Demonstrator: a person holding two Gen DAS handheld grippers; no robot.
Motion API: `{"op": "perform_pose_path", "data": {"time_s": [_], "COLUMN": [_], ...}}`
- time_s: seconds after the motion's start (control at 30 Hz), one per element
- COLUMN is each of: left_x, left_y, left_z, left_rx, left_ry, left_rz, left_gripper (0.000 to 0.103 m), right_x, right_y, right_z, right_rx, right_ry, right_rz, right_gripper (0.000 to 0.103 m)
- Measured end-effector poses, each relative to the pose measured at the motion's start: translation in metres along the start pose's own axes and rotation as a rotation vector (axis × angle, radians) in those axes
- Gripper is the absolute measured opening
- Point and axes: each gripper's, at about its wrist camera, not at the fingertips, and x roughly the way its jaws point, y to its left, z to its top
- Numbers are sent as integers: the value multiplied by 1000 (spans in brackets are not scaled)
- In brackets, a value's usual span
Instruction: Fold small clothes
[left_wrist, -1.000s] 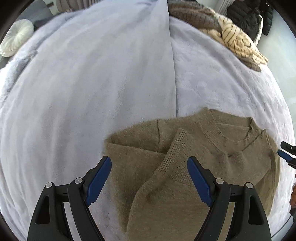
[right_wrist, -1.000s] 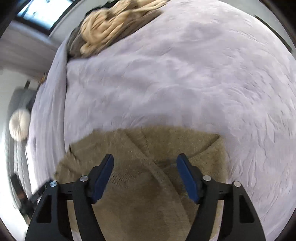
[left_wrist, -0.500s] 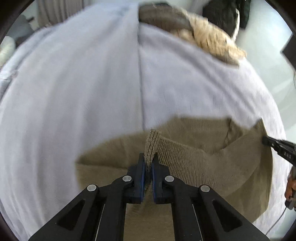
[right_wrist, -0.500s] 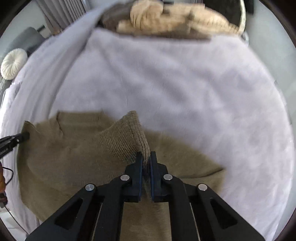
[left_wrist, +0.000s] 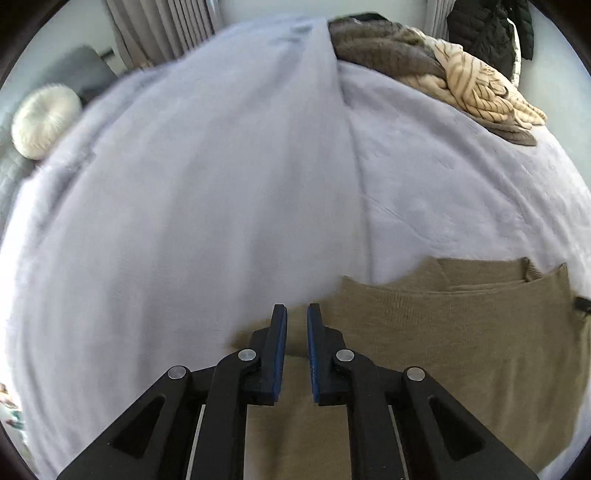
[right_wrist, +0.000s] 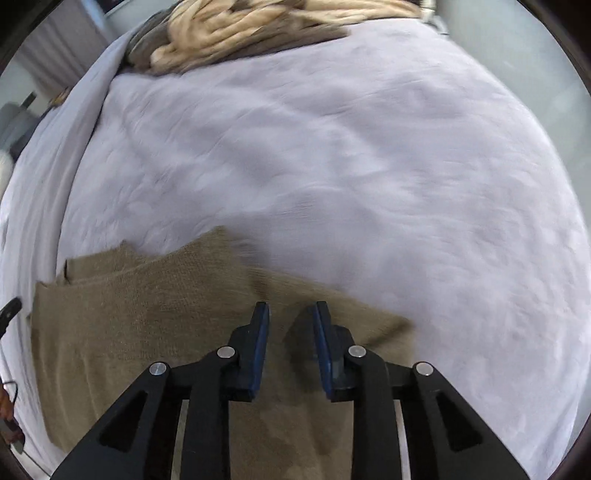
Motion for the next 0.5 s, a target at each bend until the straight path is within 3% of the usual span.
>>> {"op": "perform_pose_path", "data": {"time_s": [0.17, 0.3, 0.4, 0.43, 0.47, 0.5], "left_x": [-12, 12, 21, 19, 15, 11], "left_y": [10, -12, -1, 5, 15, 25], "left_z": [-16, -48, -77, -84, -92, -98], "left_rx": [-14, 14, -7, -10, -22, -38], "left_ry": [58, 152, 213, 216, 217, 219], "left_rz": [-98, -61, -22, -16, -23, 2], "left_gripper": [12, 12, 13, 17, 37, 63], "right_x": [-26, -2, -3, -6, -11, -15], "right_y": [3, 24, 18, 15, 7, 2], "right_z": [-25, -59, -75, -78, -82, -85], "right_rx": [1, -63, -64, -62, -54, -43], "right_ry": [-1, 89, 85, 83, 85, 89], "right_rz": [136, 128, 87, 66, 40, 45], "right_gripper": [27, 27, 27, 27, 27, 27]}}
